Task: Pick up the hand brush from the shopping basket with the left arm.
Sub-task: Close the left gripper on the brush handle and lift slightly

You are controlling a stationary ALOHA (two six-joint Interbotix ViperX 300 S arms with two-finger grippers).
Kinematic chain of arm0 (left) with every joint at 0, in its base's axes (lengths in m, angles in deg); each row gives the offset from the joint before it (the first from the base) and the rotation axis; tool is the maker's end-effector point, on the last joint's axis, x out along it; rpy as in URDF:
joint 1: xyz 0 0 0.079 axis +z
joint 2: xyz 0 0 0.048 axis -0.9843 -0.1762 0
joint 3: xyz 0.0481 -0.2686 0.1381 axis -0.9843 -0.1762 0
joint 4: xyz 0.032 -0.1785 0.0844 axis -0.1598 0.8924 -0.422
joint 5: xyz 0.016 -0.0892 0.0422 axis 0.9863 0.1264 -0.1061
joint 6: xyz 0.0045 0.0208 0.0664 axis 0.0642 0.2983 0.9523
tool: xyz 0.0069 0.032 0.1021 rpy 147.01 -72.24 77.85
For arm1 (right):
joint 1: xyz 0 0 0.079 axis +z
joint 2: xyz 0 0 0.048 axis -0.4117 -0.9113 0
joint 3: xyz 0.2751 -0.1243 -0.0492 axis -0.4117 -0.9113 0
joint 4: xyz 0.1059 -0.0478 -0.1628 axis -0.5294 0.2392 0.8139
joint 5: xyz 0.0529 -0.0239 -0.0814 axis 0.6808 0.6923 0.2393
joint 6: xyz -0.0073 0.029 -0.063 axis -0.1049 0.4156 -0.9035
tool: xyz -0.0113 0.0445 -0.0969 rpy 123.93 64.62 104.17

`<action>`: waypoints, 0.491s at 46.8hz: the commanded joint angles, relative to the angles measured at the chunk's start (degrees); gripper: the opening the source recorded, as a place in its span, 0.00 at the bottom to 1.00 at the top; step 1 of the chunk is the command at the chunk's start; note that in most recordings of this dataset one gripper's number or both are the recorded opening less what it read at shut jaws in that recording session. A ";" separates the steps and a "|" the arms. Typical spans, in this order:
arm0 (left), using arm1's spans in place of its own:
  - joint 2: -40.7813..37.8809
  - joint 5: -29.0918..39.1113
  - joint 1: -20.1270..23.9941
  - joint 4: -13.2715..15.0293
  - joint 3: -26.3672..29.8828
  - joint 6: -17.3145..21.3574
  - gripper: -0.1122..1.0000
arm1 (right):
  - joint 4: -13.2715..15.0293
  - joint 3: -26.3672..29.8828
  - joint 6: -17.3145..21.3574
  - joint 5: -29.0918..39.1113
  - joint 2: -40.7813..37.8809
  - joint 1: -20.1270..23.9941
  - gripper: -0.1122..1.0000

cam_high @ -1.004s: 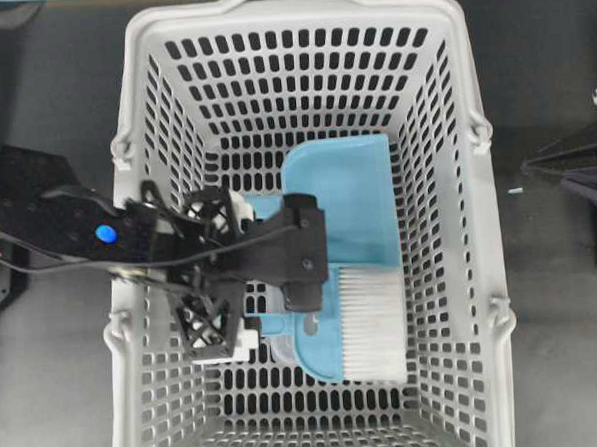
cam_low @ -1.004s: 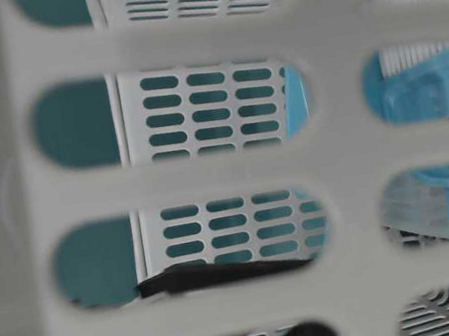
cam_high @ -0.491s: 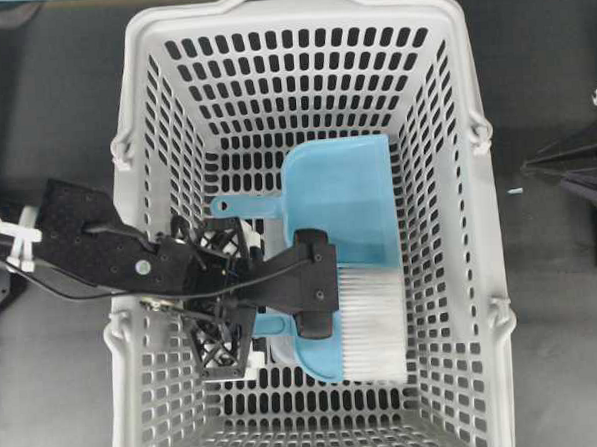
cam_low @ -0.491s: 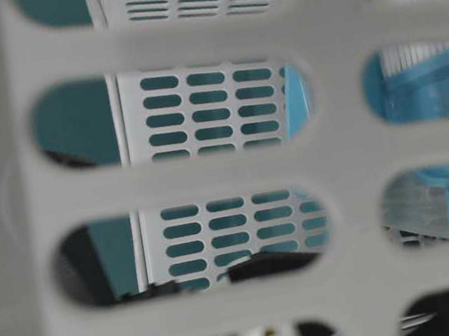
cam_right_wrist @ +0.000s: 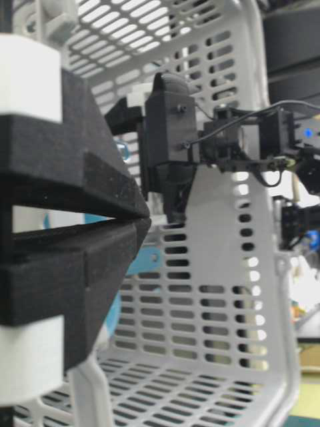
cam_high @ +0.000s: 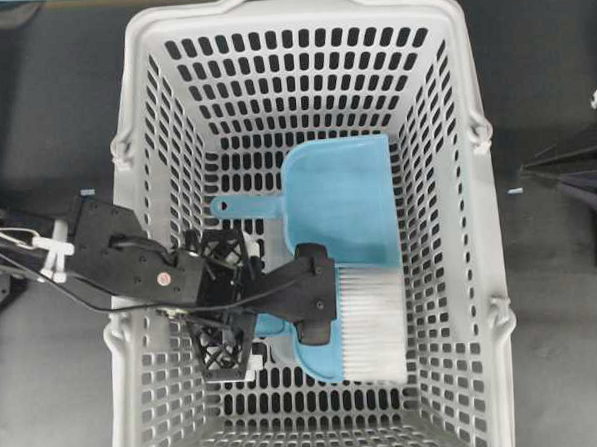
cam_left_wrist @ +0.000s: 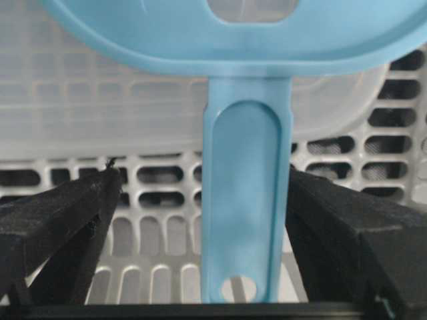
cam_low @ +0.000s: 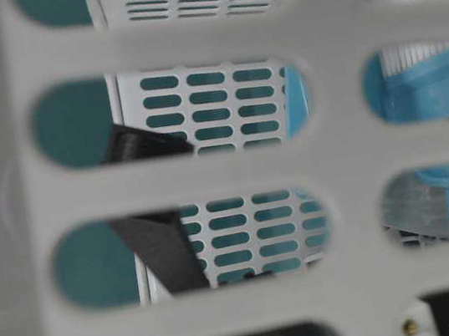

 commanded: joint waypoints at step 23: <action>-1.41 -4.04 -0.26 -0.18 -1.76 0.09 0.92 | -0.18 0.18 0.09 0.18 -0.26 0.09 0.10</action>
